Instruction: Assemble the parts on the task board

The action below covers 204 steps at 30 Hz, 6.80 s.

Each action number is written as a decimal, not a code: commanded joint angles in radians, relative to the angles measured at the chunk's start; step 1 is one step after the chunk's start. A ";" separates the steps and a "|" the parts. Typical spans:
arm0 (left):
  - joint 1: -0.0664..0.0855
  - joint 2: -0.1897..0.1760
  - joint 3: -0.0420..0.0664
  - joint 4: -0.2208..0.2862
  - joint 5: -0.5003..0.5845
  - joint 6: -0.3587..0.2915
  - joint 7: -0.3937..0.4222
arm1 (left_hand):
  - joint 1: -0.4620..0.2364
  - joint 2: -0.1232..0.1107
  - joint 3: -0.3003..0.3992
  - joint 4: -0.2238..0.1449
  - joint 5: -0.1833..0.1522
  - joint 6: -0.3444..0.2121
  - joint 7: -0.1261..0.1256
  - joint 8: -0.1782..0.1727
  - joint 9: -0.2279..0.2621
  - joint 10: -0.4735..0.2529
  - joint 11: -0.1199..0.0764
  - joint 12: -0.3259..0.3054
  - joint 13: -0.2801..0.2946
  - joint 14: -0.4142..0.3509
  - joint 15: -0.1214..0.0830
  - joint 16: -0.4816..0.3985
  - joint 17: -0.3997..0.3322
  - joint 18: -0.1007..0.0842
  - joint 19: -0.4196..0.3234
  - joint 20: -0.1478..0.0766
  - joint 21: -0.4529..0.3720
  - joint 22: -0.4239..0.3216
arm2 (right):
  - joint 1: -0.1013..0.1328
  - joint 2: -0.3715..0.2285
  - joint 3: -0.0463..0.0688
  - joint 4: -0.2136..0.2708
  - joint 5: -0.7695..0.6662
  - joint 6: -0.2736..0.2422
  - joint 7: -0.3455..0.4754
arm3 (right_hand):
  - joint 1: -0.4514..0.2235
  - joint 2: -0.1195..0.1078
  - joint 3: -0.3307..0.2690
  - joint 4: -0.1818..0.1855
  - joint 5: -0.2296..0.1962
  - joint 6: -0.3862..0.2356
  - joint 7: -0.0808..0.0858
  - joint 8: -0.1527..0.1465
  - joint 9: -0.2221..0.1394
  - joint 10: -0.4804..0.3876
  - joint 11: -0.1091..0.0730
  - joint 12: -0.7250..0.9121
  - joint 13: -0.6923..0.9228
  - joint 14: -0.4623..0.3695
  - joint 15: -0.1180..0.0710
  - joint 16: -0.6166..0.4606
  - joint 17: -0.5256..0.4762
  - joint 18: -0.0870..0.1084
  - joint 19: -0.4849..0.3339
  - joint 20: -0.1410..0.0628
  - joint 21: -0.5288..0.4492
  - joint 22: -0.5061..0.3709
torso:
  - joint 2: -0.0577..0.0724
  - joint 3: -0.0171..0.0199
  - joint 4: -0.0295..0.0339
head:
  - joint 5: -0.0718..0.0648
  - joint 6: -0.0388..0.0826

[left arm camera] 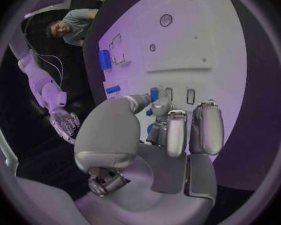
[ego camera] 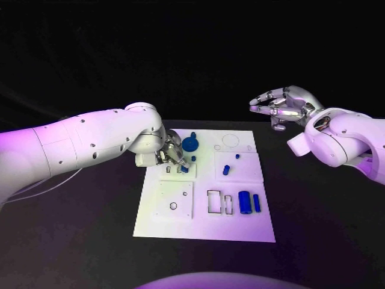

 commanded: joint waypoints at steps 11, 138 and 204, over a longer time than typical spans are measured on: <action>-0.007 -0.009 -0.001 0.001 0.038 -0.017 0.035 | -0.051 -0.016 0.240 -0.166 0.009 -0.010 0.002 0.045 0.047 0.011 0.000 -0.007 -0.004 0.097 0.001 0.002 0.238 -0.009 0.002 0.005 0.006 0.006 | -0.002 0.000 -0.001 0.002 -0.012 0.016 0.003 | -0.001 0.006 0.002 0.006 0.004 -0.006 -0.002 0.003 0.002 0.000 -0.001 -0.001 0.002 0.061 -0.007 -0.005 0.057 0.004 -0.008 -0.002 -0.006 -0.001 | -0.001 -0.0001 0.0000 | 0.002 0.007; -0.053 -0.046 0.020 0.069 -0.222 -0.050 -0.005 | -0.361 -0.066 -0.032 0.008 0.302 0.089 -0.055 0.117 0.147 0.090 -0.046 0.028 0.019 0.098 -0.038 0.003 0.239 -0.012 0.014 -0.027 0.007 0.023 | -0.017 -0.017 -0.004 -0.004 -0.055 0.037 0.008 | -0.001 0.002 -0.013 0.023 -0.023 -0.020 -0.005 0.030 0.011 -0.042 -0.005 -0.053 -0.057 0.036 -0.011 -0.054 -0.038 0.023 -0.061 -0.005 -0.098 -0.075 | 0.001 0.0005 -0.0005 | 0.001 -0.026; 0.015 -0.016 0.084 -0.197 -0.280 -0.030 0.081 | -0.207 -0.060 -0.298 0.070 0.275 -0.001 0.011 -0.114 -0.017 0.037 0.011 0.001 -0.038 0.091 0.011 -0.011 0.216 -0.007 0.003 0.017 -0.010 0.004 | -0.025 -0.016 -0.005 -0.023 -0.050 0.029 0.017 | 0.007 0.004 -0.016 0.027 -0.021 -0.028 -0.006 0.036 0.012 -0.083 -0.006 -0.101 -0.111 0.022 -0.012 -0.082 -0.088 0.033 -0.088 -0.007 -0.147 -0.116 | 0.002 -0.0004 0.0012 | 0.018 0.005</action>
